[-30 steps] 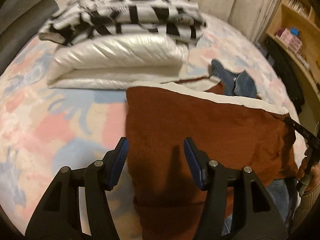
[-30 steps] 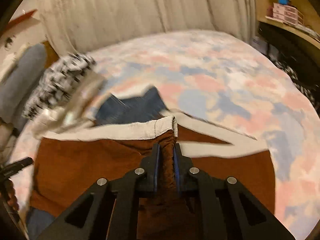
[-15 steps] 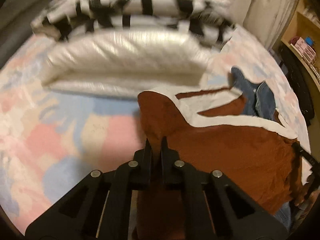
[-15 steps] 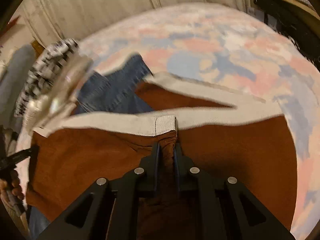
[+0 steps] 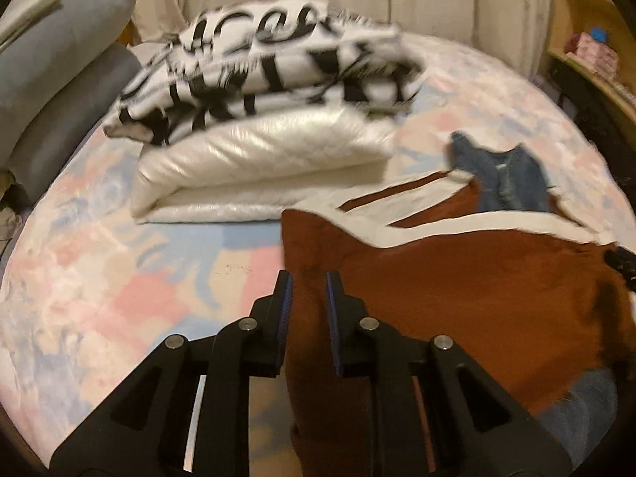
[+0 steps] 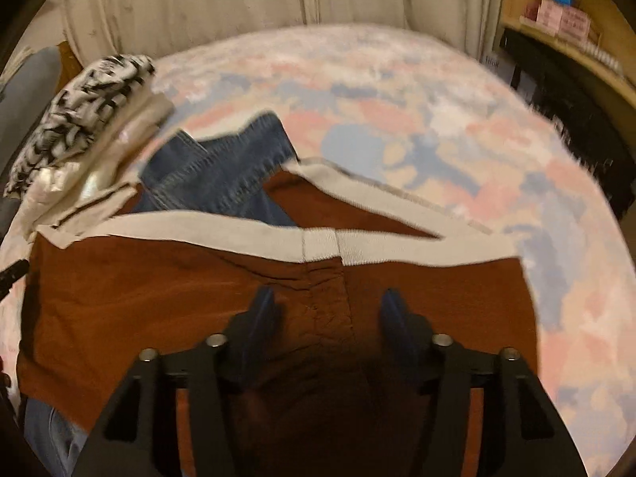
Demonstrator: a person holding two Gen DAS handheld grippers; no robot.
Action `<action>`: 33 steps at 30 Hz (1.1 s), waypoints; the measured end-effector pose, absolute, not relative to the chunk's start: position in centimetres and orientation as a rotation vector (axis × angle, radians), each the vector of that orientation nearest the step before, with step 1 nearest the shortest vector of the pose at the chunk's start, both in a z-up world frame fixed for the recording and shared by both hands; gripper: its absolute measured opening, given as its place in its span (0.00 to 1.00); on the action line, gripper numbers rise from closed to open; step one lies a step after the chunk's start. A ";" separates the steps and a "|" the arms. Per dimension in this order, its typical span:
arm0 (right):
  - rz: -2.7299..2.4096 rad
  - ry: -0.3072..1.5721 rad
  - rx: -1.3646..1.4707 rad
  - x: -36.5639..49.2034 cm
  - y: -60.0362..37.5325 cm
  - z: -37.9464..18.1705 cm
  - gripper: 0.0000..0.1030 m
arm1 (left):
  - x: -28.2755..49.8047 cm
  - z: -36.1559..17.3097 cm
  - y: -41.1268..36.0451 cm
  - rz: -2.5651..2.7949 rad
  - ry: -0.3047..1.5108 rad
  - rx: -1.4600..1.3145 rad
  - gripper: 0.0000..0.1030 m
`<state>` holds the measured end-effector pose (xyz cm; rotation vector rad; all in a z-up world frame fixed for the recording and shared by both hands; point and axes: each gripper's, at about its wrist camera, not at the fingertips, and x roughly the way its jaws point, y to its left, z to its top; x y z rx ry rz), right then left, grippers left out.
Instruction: Fold large clothes
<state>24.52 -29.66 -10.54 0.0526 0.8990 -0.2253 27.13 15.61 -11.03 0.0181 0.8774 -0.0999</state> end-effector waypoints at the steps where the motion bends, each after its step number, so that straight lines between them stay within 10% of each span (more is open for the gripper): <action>1: -0.191 0.881 0.055 24.0 -28.8 -9.9 0.57 | 26.4 -10.2 15.4 -0.128 0.866 0.003 0.15; 13: 0.128 0.978 0.044 24.5 -15.6 -12.1 0.51 | 23.0 -15.6 5.1 -0.228 1.034 0.029 0.17; 22: -0.153 1.036 -0.026 22.9 -23.4 -14.3 0.45 | 22.7 -16.9 8.9 -0.163 1.077 -0.027 0.16; 25: -0.122 1.050 0.113 21.7 -27.3 -13.6 0.20 | 22.6 -16.1 10.6 -0.138 1.079 -0.044 0.16; 33: -0.092 0.985 0.132 22.1 -26.2 -9.9 0.22 | 23.9 -13.0 11.0 -0.134 1.014 -0.029 0.17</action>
